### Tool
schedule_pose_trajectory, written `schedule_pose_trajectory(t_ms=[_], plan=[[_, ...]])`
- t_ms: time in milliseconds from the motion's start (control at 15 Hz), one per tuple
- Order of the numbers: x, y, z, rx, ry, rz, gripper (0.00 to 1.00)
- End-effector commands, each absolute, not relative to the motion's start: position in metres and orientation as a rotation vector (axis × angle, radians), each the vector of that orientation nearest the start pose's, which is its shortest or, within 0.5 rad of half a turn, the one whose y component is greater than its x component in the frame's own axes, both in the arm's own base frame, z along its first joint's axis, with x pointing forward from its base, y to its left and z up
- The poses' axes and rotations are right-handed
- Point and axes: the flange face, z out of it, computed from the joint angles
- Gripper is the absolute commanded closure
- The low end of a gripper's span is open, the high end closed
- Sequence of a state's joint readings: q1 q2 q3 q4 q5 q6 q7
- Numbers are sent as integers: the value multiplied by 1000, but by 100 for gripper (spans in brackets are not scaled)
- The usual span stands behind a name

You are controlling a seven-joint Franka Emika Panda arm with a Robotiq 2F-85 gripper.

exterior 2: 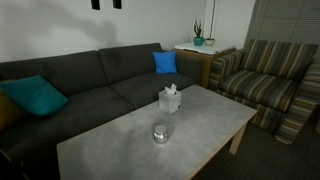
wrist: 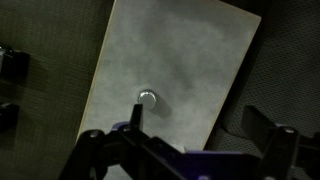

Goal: Remove the lid from the silver object.

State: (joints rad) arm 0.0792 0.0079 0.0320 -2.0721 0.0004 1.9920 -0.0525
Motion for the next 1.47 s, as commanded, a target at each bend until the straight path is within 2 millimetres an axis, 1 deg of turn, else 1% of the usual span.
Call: schedule_pose_trajectory(t_ms=[0,133,267,400,533,667,800,933,1133,1200,1267,1400], plan=[[538,59,420,-3133,-276,138,0],[544,55,424,-3136,-321,82,0],[555,48,430,-3133,-386,4,0],[573,36,433,-3097,-423,-58,0],[597,19,430,-3045,-405,-96,0],[622,4,419,-2970,-395,-101,0],[649,-9,403,-2893,-379,-101,0],[672,-15,384,-2829,-371,-77,0],[698,-17,357,-2753,-374,16,0],[697,-21,353,-2755,-310,114,0],[684,-14,358,-2800,-343,31,0],[693,-17,347,-2782,-325,97,0]])
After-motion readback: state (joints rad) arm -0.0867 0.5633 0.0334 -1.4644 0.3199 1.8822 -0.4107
